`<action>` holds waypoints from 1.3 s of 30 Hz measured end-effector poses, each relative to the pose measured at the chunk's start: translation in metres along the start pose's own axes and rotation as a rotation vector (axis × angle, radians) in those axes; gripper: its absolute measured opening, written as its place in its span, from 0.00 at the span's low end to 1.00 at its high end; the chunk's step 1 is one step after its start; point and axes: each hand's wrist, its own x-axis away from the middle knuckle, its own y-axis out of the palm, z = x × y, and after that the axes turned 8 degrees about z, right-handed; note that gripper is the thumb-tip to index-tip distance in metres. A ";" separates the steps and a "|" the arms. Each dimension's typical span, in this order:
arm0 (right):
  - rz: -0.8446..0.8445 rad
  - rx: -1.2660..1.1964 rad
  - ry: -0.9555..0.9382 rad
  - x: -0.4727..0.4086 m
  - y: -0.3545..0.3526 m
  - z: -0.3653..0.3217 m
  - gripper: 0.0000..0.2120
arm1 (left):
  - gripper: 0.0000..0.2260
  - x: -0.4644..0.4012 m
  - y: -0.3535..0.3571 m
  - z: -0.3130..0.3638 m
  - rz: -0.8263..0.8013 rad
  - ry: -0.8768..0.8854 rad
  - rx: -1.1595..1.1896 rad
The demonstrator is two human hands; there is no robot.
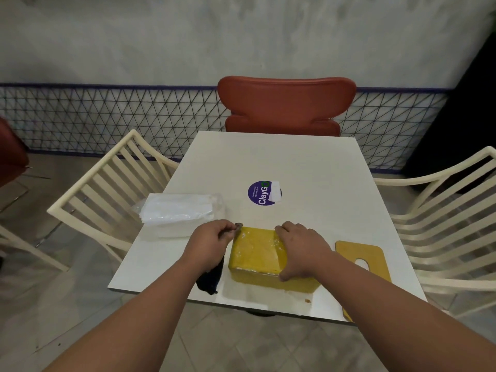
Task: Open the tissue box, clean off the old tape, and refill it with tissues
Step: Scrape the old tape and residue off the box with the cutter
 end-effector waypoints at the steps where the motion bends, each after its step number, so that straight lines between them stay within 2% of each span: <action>1: 0.003 -0.011 0.009 0.001 0.001 -0.001 0.52 | 0.07 -0.005 0.001 0.000 -0.017 0.068 -0.045; 3: 0.002 -0.029 0.018 0.002 0.000 -0.003 0.51 | 0.09 -0.015 0.006 -0.004 -0.043 0.195 -0.146; 5: -0.006 -0.025 0.022 0.002 -0.001 -0.004 0.51 | 0.10 -0.018 0.016 -0.005 -0.056 0.248 -0.223; 11: -0.018 0.006 0.036 0.002 -0.003 -0.005 0.51 | 0.11 -0.010 0.047 0.016 -0.096 0.453 -0.265; 16: -0.013 -0.002 0.037 0.002 -0.002 -0.004 0.53 | 0.10 -0.020 0.030 0.002 -0.001 0.376 -0.281; 21: -0.021 -0.004 0.042 0.002 -0.002 -0.005 0.52 | 0.10 -0.011 0.038 0.008 -0.111 0.510 -0.279; 25: -0.024 -0.004 0.045 0.001 -0.002 -0.005 0.53 | 0.10 -0.020 0.035 0.004 -0.013 0.419 -0.283; 29: -0.031 -0.010 0.045 0.001 -0.001 -0.005 0.52 | 0.10 -0.012 0.038 0.013 -0.158 0.541 -0.273; 34: -0.031 -0.013 0.048 0.002 -0.002 -0.005 0.53 | 0.11 -0.024 0.031 0.009 -0.099 0.479 -0.307; 39: -0.024 -0.019 0.042 0.003 -0.001 -0.006 0.53 | 0.14 -0.014 0.019 0.009 -0.326 0.600 -0.280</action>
